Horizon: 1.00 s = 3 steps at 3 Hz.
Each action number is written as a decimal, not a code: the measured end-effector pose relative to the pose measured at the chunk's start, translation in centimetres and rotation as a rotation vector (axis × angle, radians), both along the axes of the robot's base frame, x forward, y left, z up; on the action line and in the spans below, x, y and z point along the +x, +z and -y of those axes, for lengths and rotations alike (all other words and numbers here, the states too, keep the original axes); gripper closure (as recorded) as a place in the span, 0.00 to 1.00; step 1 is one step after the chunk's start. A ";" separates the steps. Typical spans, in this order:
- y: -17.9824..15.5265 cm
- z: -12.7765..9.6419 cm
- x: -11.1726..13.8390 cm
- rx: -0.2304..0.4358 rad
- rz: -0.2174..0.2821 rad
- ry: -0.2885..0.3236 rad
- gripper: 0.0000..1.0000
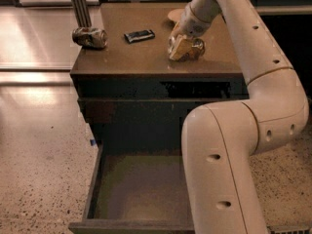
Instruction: Place orange can into middle drawer
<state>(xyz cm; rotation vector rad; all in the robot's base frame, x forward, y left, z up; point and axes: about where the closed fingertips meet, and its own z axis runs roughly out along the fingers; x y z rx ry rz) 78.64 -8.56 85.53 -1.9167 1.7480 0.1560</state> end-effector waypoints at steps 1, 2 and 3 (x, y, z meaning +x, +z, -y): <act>3.7 -0.8 -2.0 0.049 0.045 0.047 1.00; 10.1 -1.7 -4.8 0.147 0.166 0.064 1.00; 16.9 -1.6 -8.8 0.247 0.296 0.010 1.00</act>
Offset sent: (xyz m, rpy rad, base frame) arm -0.1880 0.0723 -0.0009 0.1917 -0.0351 0.1237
